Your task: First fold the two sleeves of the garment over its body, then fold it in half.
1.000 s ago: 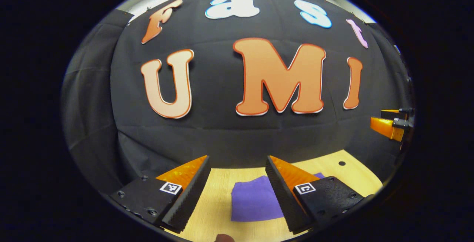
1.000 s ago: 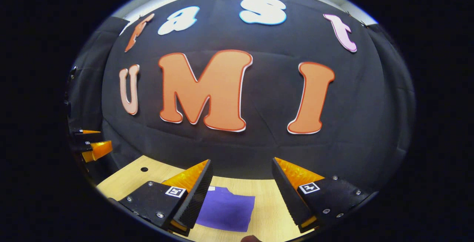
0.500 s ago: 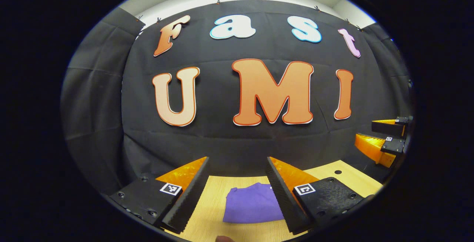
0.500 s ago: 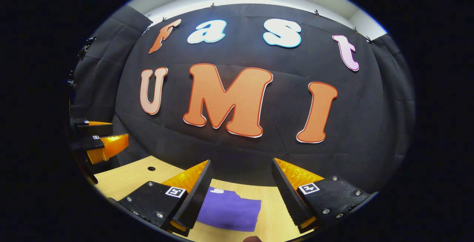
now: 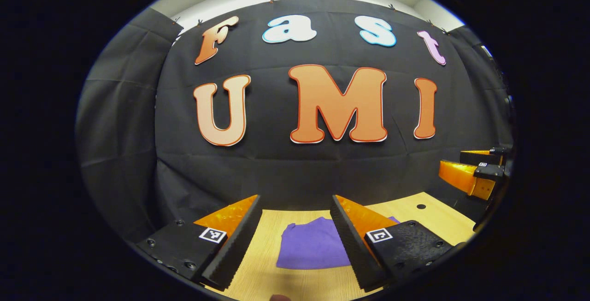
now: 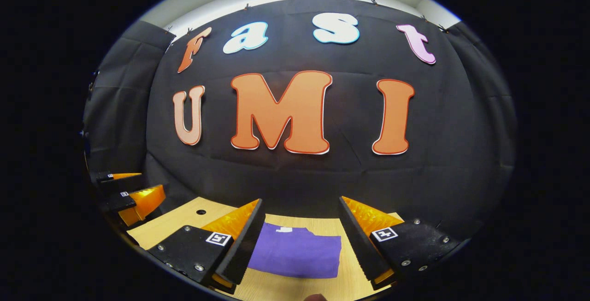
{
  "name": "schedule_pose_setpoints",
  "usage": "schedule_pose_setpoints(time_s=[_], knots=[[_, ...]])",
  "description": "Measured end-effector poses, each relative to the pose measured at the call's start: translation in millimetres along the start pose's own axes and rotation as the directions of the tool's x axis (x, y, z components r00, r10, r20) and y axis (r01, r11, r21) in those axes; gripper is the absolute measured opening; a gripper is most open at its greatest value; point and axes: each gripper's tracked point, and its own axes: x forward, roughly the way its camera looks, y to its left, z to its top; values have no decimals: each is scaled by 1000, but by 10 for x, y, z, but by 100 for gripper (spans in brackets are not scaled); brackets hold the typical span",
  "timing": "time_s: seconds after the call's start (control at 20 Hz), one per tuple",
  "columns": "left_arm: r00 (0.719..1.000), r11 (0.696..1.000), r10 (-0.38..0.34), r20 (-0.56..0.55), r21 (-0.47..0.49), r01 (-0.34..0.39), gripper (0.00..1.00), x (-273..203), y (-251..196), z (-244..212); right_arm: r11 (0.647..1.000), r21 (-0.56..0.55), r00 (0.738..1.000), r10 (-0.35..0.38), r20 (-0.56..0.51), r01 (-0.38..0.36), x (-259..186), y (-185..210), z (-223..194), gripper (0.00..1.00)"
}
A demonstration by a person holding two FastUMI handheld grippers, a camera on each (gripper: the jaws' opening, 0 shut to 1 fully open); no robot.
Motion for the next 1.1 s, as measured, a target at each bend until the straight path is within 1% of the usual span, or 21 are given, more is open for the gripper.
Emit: schedule_pose_setpoints(time_s=[0.25,0.6,0.75,0.9,0.95,1.05,1.1], knots=[[1000,1000,1,-8,-8,-1,94,-32,-19,-52,1000,-28,1000,11,3,-11,-43,14,-63,95],[1000,1000,-10,0,5,10,94,-25,-163,0,999,-32,999,41,-8,-42,-78,8,-125,95],[1000,1000,0,11,27,0,95,-38,-230,29,997,-40,998,59,-9,-59,-70,-30,-143,95],[1000,998,31,4,62,-32,94,-81,-253,14,996,-65,998,65,-15,-66,-77,-85,-194,95],[999,997,47,-4,67,-47,96,-83,-262,-1,995,-71,998,69,-14,-70,-80,-105,-191,94],[997,995,76,-12,72,-75,94,-109,-270,-48,994,-74,996,84,-8,-85,-74,-129,-193,94],[997,995,79,-9,68,-78,94,-120,-292,-49,992,-71,994,108,-12,-109,-80,-121,-200,95]])
